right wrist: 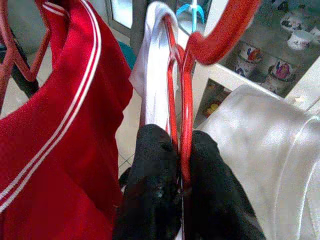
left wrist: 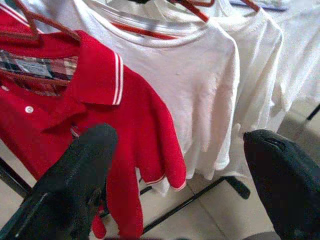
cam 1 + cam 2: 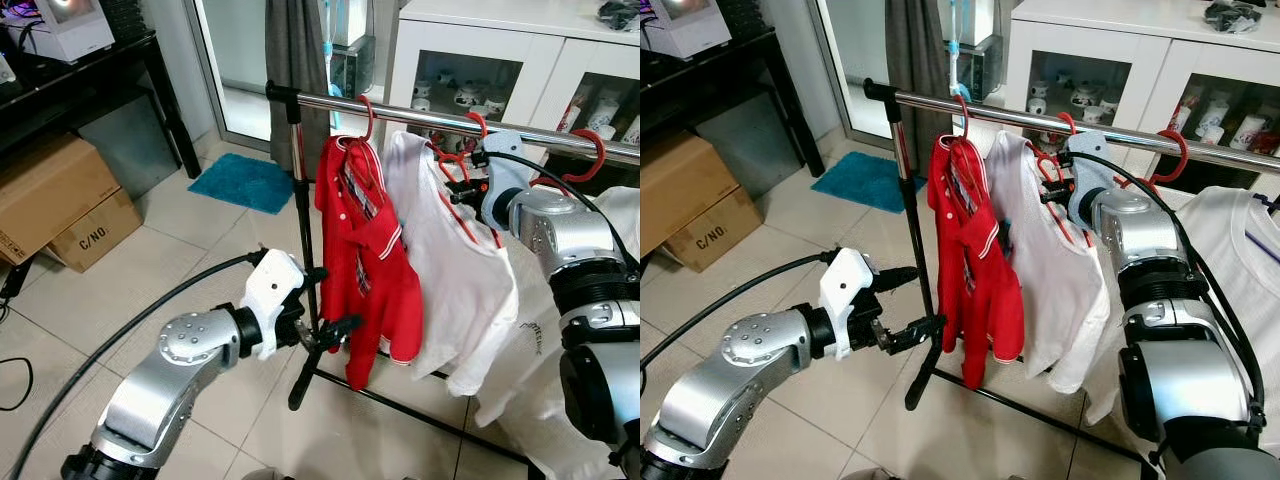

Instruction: Hang hanger

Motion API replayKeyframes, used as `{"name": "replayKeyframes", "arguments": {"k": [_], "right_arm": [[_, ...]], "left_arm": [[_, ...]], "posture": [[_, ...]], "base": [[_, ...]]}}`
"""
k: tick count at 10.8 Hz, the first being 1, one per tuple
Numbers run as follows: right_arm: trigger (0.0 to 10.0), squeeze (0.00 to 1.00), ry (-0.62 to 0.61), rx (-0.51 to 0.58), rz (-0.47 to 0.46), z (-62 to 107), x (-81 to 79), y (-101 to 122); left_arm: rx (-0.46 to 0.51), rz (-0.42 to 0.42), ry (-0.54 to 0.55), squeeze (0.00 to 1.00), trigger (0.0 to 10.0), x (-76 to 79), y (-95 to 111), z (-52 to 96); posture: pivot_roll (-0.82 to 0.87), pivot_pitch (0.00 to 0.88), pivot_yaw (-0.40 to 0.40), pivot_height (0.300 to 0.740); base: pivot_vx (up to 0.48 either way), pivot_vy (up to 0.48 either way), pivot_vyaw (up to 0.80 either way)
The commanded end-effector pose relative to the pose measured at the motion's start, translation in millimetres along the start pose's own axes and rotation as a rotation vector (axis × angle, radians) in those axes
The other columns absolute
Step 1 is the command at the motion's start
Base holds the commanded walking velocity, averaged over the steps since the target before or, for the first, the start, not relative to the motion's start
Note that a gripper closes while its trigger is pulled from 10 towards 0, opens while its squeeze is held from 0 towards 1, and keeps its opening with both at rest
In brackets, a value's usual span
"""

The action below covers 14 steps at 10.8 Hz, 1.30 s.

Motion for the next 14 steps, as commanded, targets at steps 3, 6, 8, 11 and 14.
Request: {"name": "replayKeyframes", "arguments": {"k": [3, 6, 8, 11, 14], "right_arm": [[0.0, 0.0, -0.005, 0.042, 0.007, 7.1, 2.2, 4.9], [0.0, 0.0, -0.013, 0.064, 0.008, 9.5, 0.8, 8.2], [0.0, 0.0, -0.026, 0.155, 0.019, 15.3, -1.3, 21.0], [0.0, 0.0, -0.011, 0.249, 0.094, 43.1, -14.1, 23.2], [0.0, 0.0, -0.055, 0.242, 0.104, 67.9, -31.2, -11.5]], "left_arm": [[0.045, -0.047, 0.1, 0.0, 10.0, -12.1, 0.1, 1.3], [0.058, -0.081, 0.163, 0.0, 10.0, -20.0, -1.4, 0.5], [0.076, -0.072, 0.213, 0.0, 10.0, -23.4, -3.5, 0.7], [0.154, -0.076, 0.364, 0.0, 10.0, -37.8, 1.7, 4.1], [0.175, -0.01, 0.379, 0.0, 10.0, -33.6, -8.0, 3.0]], "posture": [[-0.02, 0.0, 0.08, 0.74], [-0.02, 0.0, 0.075, 0.74], [-0.01, 0.0, 0.061, 0.74], [-0.01, 0.0, 0.058, 0.74], [-0.02, 0.0, 0.059, 0.74]], "base": [[0.0, 0.0, 0.0], [0.0, 0.0, 0.0], [0.0, 0.0, 0.0], [0.0, 0.0, 0.0], [0.0, 0.0, 0.0]]}}
Point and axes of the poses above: a point about 5 cm out from each wrist's last joint towards the gripper, its own z axis pointing back from the gripper into the wrist, its own y axis along the axis of the wrist's last joint, x = y × z, the point moved 5 cm from there along -z, pointing out of the wrist towards the gripper, and after that the axes turned 5 degrees about z, right-handed, at the moved point
